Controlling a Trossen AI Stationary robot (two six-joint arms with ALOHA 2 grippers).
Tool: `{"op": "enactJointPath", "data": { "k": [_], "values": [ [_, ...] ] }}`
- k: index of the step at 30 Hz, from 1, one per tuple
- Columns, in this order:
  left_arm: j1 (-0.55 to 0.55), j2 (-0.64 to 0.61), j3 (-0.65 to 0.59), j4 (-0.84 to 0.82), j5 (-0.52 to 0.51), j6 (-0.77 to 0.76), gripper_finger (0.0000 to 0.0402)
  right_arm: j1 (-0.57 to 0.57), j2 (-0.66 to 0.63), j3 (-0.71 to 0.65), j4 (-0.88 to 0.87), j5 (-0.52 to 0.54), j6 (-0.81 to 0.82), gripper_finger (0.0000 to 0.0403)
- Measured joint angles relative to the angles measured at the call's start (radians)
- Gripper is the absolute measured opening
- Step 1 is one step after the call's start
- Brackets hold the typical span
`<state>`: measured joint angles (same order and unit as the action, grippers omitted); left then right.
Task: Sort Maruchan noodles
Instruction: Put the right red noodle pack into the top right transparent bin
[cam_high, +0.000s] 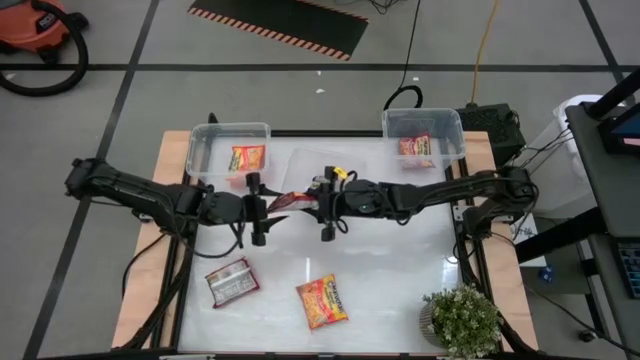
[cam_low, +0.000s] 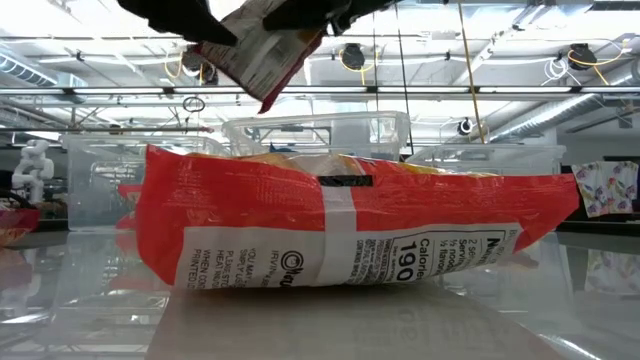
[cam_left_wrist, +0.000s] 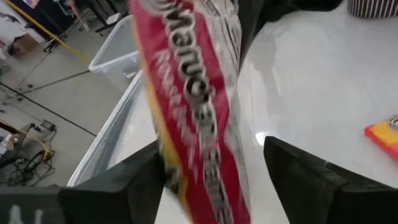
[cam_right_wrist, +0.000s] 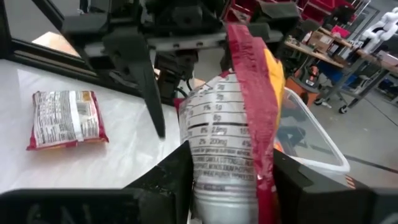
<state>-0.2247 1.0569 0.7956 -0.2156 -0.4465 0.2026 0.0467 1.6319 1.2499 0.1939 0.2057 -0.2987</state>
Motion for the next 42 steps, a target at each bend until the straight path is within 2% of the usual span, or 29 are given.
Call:
{"op": "enactJointPath", "data": {
  "k": [4, 7, 12, 19, 25, 30, 35, 39, 42],
  "values": [
    [0.0, -0.036, 0.0, -0.038, -0.005, 0.0, 0.0272, 0.0, -0.047, 0.0, -0.063, 0.011, -0.001, 0.0131],
    [0.013, -0.042, 0.0, -0.068, -0.065, 0.024, 0.0272, 0.0, -0.079, 0.0, -0.093, 0.069, -0.004, 0.013],
    [0.069, -0.022, 0.0, -0.072, -0.121, 0.039, 0.0272, 0.003, -0.106, 0.0, -0.159, 0.287, -0.031, 0.013],
    [0.175, 0.096, -0.001, -0.071, -0.12, 0.028, 0.0272, -0.01, -0.107, 0.0, -0.298, 0.7, -0.033, 0.013],
    [0.237, 0.185, -0.001, -0.009, -0.122, 0.035, 0.0272, -0.037, -0.107, 0.0, -0.445, 0.898, 0.03, 0.013],
    [0.272, 0.24, -0.001, 0.066, -0.123, 0.057, 0.0272, -0.065, -0.106, 0.0, -0.534, 0.921, 0.092, 0.013],
    [0.302, 0.29, 0.003, 0.119, -0.122, 0.092, 0.0271, -0.073, -0.106, 0.0, -0.546, 0.92, 0.104, 0.013],
    [0.305, 0.296, 0.003, 0.107, -0.092, 0.108, 0.0252, -0.074, -0.106, 0.0, -0.547, 0.92, 0.104, 0.013],
    [0.298, 0.292, 0.003, 0.084, -0.032, 0.129, 0.0231, -0.074, -0.106, 0.0, -0.548, 0.92, 0.103, 0.013]
  ]
}}
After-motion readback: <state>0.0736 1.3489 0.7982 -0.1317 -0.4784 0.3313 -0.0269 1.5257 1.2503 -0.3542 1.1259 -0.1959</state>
